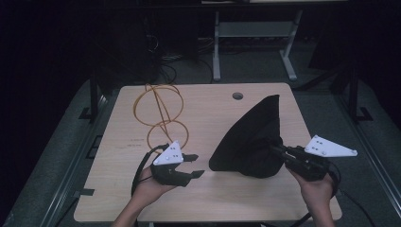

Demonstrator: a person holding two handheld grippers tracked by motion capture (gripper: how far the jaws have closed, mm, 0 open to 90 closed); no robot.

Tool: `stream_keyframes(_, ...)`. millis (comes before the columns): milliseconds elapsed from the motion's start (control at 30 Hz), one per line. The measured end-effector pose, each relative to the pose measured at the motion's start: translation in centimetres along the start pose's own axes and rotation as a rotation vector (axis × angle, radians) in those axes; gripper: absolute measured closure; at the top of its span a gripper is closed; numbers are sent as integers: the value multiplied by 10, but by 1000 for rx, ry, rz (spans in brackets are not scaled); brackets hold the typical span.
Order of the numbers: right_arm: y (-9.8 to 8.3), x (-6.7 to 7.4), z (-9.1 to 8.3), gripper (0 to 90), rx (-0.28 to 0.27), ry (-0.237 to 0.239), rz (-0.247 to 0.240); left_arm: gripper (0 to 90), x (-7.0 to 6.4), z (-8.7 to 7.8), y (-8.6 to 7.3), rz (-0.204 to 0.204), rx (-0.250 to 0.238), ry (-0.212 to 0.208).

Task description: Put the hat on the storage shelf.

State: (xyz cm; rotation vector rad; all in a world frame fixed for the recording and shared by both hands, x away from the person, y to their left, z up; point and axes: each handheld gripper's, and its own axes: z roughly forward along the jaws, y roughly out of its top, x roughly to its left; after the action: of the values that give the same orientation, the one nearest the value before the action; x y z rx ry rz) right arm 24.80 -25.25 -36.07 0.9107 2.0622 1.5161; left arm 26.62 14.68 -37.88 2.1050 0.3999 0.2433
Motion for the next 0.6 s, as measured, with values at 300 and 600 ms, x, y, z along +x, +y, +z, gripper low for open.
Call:
stream_keyframes(300,14,-2,5,843,1,19,-20,452,1,-4,-20,-25,-3,15)
stream_keyframes(600,33,-2,9,846,-3,29,-27,452,1,-9,-30,-38,-19,28)
